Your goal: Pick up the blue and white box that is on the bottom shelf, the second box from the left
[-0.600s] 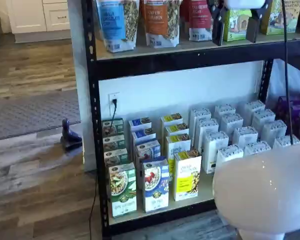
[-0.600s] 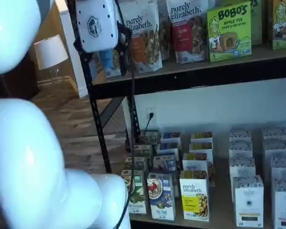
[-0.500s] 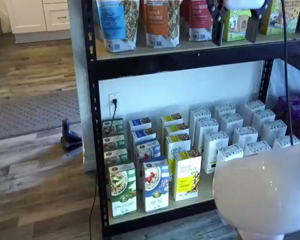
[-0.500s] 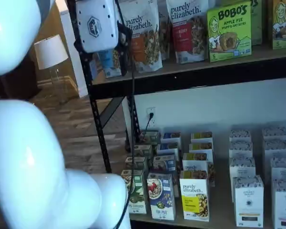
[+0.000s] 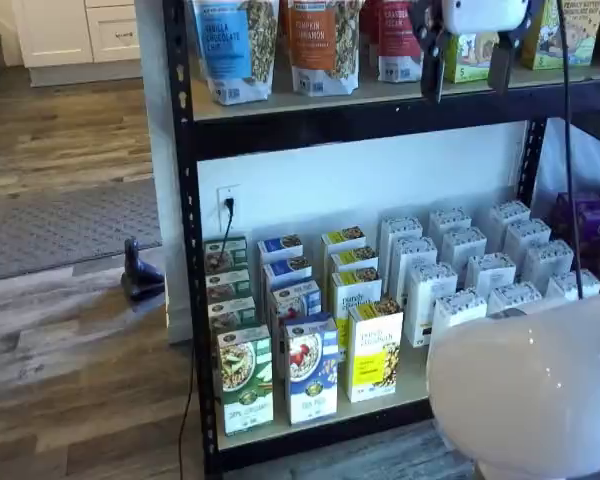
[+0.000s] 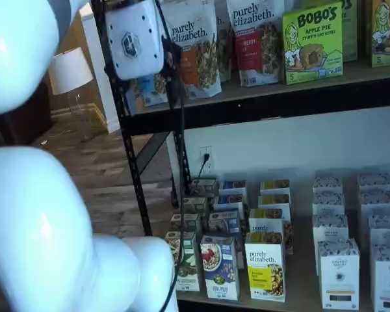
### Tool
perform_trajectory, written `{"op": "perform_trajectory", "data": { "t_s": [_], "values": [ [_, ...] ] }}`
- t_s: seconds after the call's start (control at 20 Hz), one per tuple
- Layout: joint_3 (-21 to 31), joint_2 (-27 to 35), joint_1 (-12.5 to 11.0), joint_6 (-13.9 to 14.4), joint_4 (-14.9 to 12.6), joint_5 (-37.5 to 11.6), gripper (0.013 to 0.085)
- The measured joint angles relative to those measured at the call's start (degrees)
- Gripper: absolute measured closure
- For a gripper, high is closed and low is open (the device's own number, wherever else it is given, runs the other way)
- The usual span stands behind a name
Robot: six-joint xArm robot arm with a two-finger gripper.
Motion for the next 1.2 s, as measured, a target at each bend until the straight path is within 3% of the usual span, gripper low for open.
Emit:
{"op": "perform_trajectory", "data": {
  "t_s": [0.25,1.0,1.2],
  "values": [
    [6.5,-1.98,1.79,1.21,-2.73,-4.96,0.013],
    [24.2,-5.39,-0.52,-0.09,1.53,-21.07,0.013],
    [27.5,-4.74,0.33,0.65,1.6,-24.72,0.013]
  ]
}}
